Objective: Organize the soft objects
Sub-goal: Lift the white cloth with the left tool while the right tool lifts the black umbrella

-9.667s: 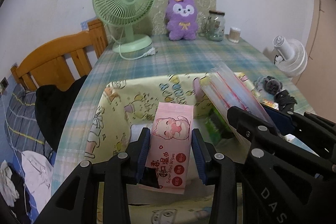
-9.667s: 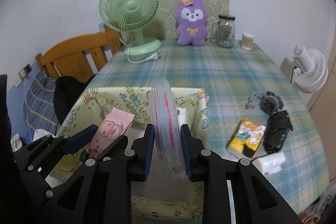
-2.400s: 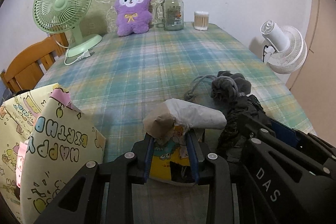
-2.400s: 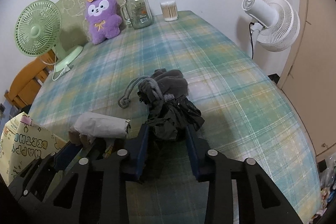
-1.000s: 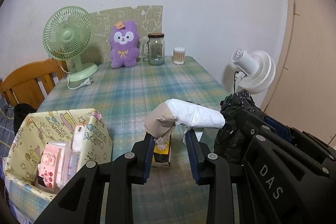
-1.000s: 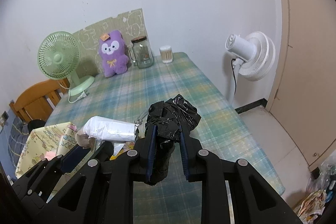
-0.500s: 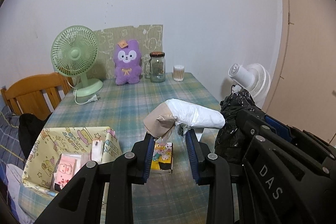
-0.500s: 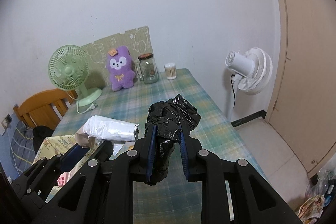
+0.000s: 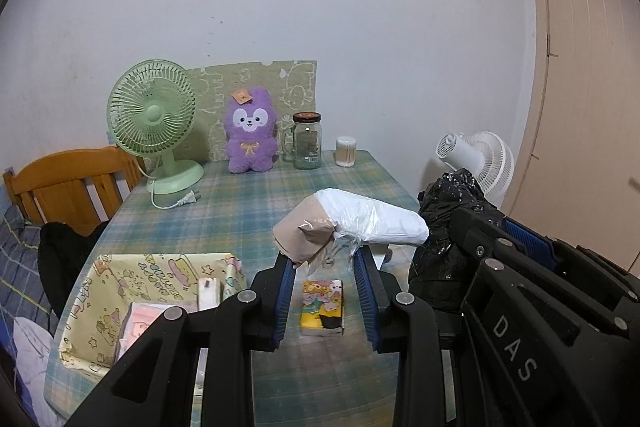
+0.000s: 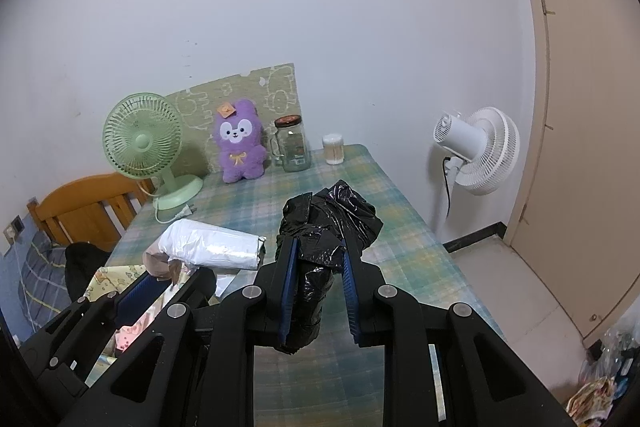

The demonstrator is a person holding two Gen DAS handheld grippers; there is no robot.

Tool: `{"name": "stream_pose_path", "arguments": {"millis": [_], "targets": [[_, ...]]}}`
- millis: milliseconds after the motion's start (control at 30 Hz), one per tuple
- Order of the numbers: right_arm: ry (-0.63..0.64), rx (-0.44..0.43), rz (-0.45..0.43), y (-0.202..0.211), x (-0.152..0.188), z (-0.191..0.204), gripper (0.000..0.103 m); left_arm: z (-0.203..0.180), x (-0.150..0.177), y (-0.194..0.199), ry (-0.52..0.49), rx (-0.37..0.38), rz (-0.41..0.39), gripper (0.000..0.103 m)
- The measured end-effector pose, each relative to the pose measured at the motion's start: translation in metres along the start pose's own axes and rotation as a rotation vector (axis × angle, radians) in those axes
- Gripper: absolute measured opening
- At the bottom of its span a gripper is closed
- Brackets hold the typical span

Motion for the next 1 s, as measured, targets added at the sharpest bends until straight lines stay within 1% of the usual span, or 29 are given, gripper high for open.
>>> {"name": "stream_pose_path", "arguments": {"millis": [167, 567, 1000], "targets": [[0.012, -0.009, 0.000, -0.003, -0.001, 0.015, 0.025, 0.012, -0.001, 0.004, 0.003, -0.006, -0.006, 0.030], [0.058, -0.026, 0.017, -0.017, -0.001, 0.053, 0.025, 0.050, -0.003, -0.001, 0.017, -0.027, -0.006, 0.030], [0.111, -0.085, 0.054, -0.042, 0.005, 0.095, 0.025, 0.094, 0.002, -0.014, 0.041, -0.072, 0.011, 0.030]]}}
Point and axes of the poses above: each gripper's, at about its wrist camera, not at the fingertips, and y roughly against the way its jaws point, z to its left, x to its underside, the point moved 5 cm from there along -y, roughly the way its jaws point, and after that the axes turned 8 degrees about -x, right-handed, at the moved point
